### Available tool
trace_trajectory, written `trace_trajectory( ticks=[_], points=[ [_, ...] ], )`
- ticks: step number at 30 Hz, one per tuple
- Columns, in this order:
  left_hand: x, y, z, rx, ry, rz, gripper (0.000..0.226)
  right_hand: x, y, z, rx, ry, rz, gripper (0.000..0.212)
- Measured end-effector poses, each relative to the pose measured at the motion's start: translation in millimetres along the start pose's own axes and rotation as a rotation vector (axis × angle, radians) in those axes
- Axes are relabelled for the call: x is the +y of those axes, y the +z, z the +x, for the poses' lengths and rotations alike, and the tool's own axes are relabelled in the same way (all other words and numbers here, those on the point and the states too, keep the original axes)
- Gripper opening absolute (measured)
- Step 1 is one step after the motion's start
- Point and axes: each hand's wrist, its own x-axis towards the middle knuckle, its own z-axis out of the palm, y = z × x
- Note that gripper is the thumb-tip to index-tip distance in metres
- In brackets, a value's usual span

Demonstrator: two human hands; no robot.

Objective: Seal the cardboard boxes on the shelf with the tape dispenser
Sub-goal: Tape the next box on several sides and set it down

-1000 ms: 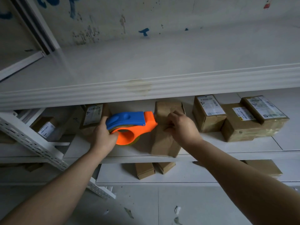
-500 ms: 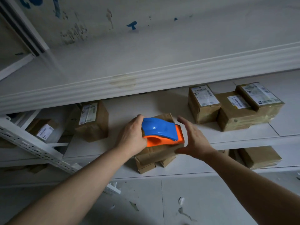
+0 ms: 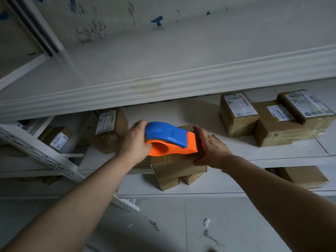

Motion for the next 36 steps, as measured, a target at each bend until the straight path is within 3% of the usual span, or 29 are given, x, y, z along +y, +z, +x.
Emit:
trace_trajectory(
  ticks=[6, 9, 22, 27, 32, 36],
  points=[
    [-92.7, -60.5, -16.4, 0.056, -0.232, 0.098, 0.049, -8.5, -3.1, -0.4, -0.009, 0.014, -0.042, 0.112],
    [-114.3, -72.9, -24.3, 0.069, -0.264, 0.052, 0.042, -8.4, -3.8, 3.0, -0.016, 0.022, -0.075, 0.114],
    [-130.2, -37.8, -24.5, 0.036, -0.264, 0.032, 0.036, -12.8, -4.1, -0.1, -0.014, 0.024, -0.137, 0.110],
    [-124.9, -28.8, -22.7, -0.003, -0.277, 0.059, 0.031, -18.8, -2.3, 0.7, 0.000, -0.124, -0.383, 0.107],
    [-125.2, -27.8, -20.1, -0.067, -0.290, 0.039, 0.029, -32.1, 28.6, -2.7, -0.104, -0.344, -0.526, 0.101],
    [-128.5, -26.9, -11.3, -0.059, -0.270, 0.024, 0.030, -48.8, 31.6, 5.5, -0.091, -0.310, -0.515, 0.093]
  ],
)
